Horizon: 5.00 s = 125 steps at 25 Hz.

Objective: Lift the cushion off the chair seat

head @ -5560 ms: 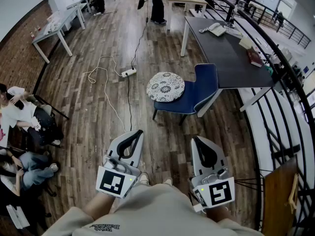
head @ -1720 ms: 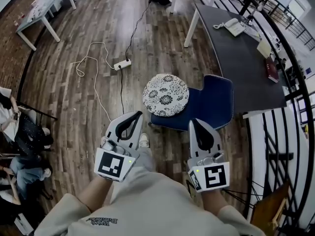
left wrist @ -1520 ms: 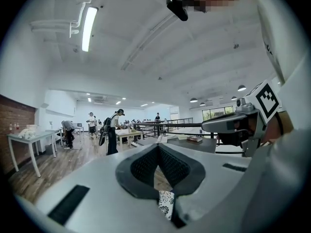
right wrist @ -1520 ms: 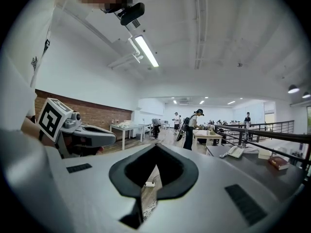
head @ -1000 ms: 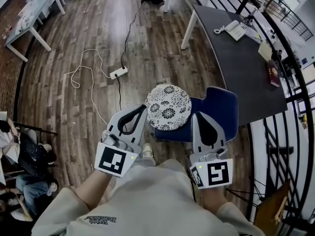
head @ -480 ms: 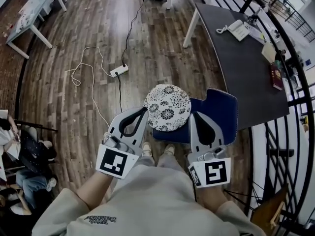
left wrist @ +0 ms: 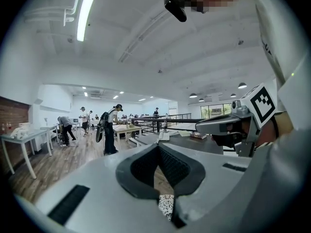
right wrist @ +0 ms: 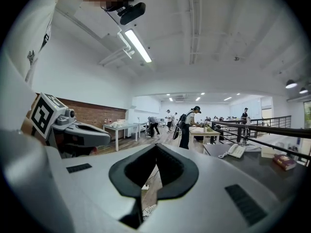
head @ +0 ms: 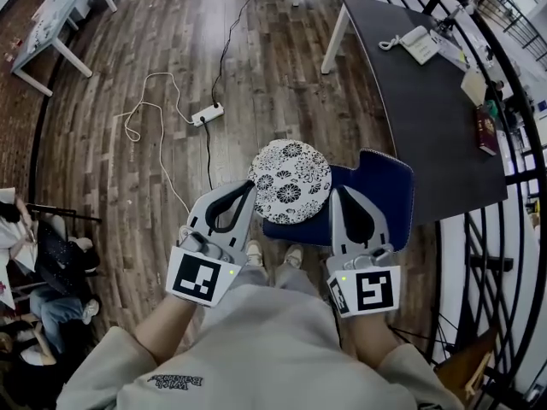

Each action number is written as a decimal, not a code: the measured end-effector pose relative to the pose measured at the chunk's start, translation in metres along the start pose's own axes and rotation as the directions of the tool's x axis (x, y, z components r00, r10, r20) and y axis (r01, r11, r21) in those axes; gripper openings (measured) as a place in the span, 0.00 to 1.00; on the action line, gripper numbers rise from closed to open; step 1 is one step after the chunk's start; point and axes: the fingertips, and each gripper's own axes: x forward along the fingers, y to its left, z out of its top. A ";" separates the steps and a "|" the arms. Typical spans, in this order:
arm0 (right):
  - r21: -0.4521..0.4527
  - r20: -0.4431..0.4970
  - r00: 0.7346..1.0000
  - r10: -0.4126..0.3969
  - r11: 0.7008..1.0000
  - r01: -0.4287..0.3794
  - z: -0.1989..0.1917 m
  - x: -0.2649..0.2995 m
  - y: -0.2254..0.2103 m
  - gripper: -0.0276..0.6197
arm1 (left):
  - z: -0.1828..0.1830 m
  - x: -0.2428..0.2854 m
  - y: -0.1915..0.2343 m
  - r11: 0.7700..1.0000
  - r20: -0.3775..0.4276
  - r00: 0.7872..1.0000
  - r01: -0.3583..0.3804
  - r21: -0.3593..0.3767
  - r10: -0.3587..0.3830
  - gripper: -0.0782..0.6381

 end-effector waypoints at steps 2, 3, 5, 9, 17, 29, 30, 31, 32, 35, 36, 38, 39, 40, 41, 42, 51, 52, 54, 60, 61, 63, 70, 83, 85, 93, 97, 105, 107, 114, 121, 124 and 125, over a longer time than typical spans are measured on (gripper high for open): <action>0.018 0.004 1.000 -0.025 1.000 0.025 -0.006 0.006 -0.013 0.05 | -0.002 0.010 0.001 1.000 -0.004 1.000 0.003 0.011 -0.003 0.12; 0.023 0.005 0.999 -0.033 0.999 0.033 -0.010 0.010 -0.019 0.05 | -0.004 0.016 0.001 1.000 -0.005 1.000 0.006 0.018 -0.006 0.12; 0.022 0.002 0.999 -0.043 0.999 0.043 -0.019 0.021 -0.029 0.05 | -0.010 0.030 0.001 0.999 -0.006 1.000 0.015 0.032 -0.014 0.12; 0.023 -0.016 0.998 -0.063 0.998 0.063 -0.045 0.049 -0.053 0.05 | -0.029 0.064 0.011 0.998 -0.008 1.000 0.006 0.068 -0.006 0.12; 0.010 -0.103 0.991 -0.089 0.996 0.091 -0.142 0.116 -0.086 0.26 | -0.095 0.137 0.035 0.996 -0.002 1.000 0.021 0.092 -0.021 0.12; 0.029 -0.360 0.922 -0.142 0.986 0.163 -0.413 0.192 -0.121 0.35 | -0.322 0.228 0.045 0.998 -0.149 0.989 -0.018 -0.059 0.009 0.12; 0.027 -0.388 0.912 -0.132 0.988 0.154 -0.437 0.196 -0.120 0.36 | -0.343 0.234 0.046 0.997 -0.163 0.987 -0.020 -0.070 0.009 0.12; 0.025 -0.417 0.901 -0.121 0.989 0.145 -0.461 0.200 -0.119 0.37 | -0.365 0.239 0.046 0.997 -0.180 0.984 -0.026 -0.071 0.013 0.12; 0.025 -0.444 0.889 -0.111 0.990 0.137 -0.484 0.203 -0.118 0.37 | -0.387 0.245 0.046 0.998 -0.201 0.979 -0.033 -0.058 0.021 0.12; 0.045 -0.521 0.850 -0.085 0.991 0.127 -0.549 0.212 -0.117 0.40 | -0.454 0.259 0.041 0.999 -0.279 0.960 -0.030 -0.024 0.022 0.12; 0.054 -0.542 0.837 -0.075 0.991 0.124 -0.569 0.214 -0.118 0.41 | -0.473 0.263 0.038 0.999 -0.301 0.953 -0.028 -0.034 0.017 0.12; 0.062 -0.583 0.810 -0.058 0.991 0.115 -0.604 0.217 -0.119 0.43 | -0.509 0.268 0.031 0.997 -0.344 0.939 -0.028 -0.068 0.003 0.12; 0.062 -0.604 0.795 -0.050 0.992 0.110 -0.619 0.217 -0.119 0.44 | -0.527 0.270 0.026 0.996 -0.366 0.931 -0.024 -0.086 -0.009 0.12; 0.062 -0.623 0.781 -0.044 0.992 0.105 -0.633 0.217 -0.118 0.44 | -0.544 0.271 0.022 0.995 -0.386 0.922 -0.016 -0.102 -0.025 0.12; 0.062 -0.642 0.765 -0.038 0.993 0.101 -0.646 0.217 -0.117 0.45 | -0.561 0.272 0.017 0.994 -0.404 0.914 -0.005 -0.114 -0.042 0.12; 0.062 -0.663 0.748 -0.033 0.993 0.098 -0.659 0.217 -0.115 0.45 | -0.577 0.273 0.014 0.993 -0.420 0.906 0.005 -0.122 -0.056 0.12; 0.011 -0.797 0.602 -0.046 0.996 0.090 -0.730 0.195 -0.107 0.45 | -0.643 0.253 0.013 0.977 -0.505 0.862 -0.068 -0.204 -0.045 0.12; 0.010 -0.800 0.599 -0.045 0.996 0.088 -0.730 0.196 -0.105 0.44 | -0.645 0.250 0.014 0.976 -0.514 0.857 -0.071 -0.204 -0.045 0.12; 0.015 -0.807 0.589 -0.039 0.996 0.087 -0.728 0.197 -0.104 0.42 | -0.645 0.247 0.015 0.979 -0.522 0.851 -0.064 -0.194 -0.048 0.12; 0.040 -0.846 0.533 -0.025 0.993 0.110 -0.715 0.195 -0.104 0.06 | -0.624 0.242 0.034 0.977 -0.524 0.852 -0.111 -0.184 -0.001 0.12; 0.040 -0.846 0.533 -0.024 0.993 0.108 -0.709 0.195 -0.103 0.05 | -0.617 0.240 0.039 0.975 -0.521 0.853 -0.124 -0.187 0.008 0.12; 0.031 -0.842 0.539 -0.032 0.994 0.107 -0.693 0.195 -0.103 0.05 | -0.599 0.238 0.044 0.971 -0.509 0.861 -0.136 -0.197 0.017 0.12; 0.019 -0.742 0.666 -0.071 0.992 0.127 -0.575 0.186 -0.098 0.05 | -0.503 0.212 0.057 0.963 -0.436 0.899 -0.154 -0.222 0.044 0.12; -0.031 -0.318 0.937 -0.143 0.990 0.141 -0.156 0.151 -0.105 0.05 | -0.170 0.140 0.094 0.985 -0.135 0.982 -0.143 -0.100 0.129 0.12; -0.046 -0.245 0.958 -0.150 0.989 0.143 -0.098 0.135 -0.099 0.05 | -0.117 0.121 0.081 0.994 -0.086 0.991 -0.107 -0.031 0.105 0.12; -0.142 0.042 0.983 -0.179 0.973 0.183 0.127 0.062 -0.060 0.05 | 0.090 0.041 0.066 0.999 0.167 0.985 -0.052 0.015 0.049 0.12; -0.185 0.140 0.973 -0.186 0.960 0.210 0.186 0.029 -0.025 0.05 | 0.141 -0.006 0.078 0.997 0.237 0.970 -0.059 0.045 0.047 0.12; -0.187 0.288 0.945 -0.158 0.958 0.217 0.234 -0.053 0.031 0.05 | 0.206 -0.102 0.039 0.986 0.389 0.921 -0.072 0.152 0.007 0.12; -0.177 0.307 0.940 -0.148 0.962 0.209 0.238 -0.063 0.038 0.05 | 0.207 -0.115 0.028 0.977 0.382 0.924 -0.080 0.196 0.000 0.12; -0.154 0.302 0.947 -0.108 0.975 0.160 0.234 -0.056 0.026 0.05 | 0.207 -0.106 0.013 0.980 0.392 0.920 -0.079 0.185 0.000 0.12; -0.161 0.252 0.964 -0.080 0.979 0.124 0.230 -0.053 0.019 0.05 | 0.197 -0.094 0.001 0.988 0.308 0.951 -0.041 0.152 -0.008 0.12; -0.173 0.219 0.974 -0.058 0.980 0.097 0.219 -0.053 0.030 0.05 | 0.190 -0.097 0.001 0.989 0.290 0.957 -0.030 0.144 -0.013 0.12; -0.179 0.214 0.975 -0.057 0.979 0.096 0.215 -0.052 0.032 0.05 | 0.188 -0.096 0.002 0.988 0.292 0.956 -0.029 0.149 -0.016 0.12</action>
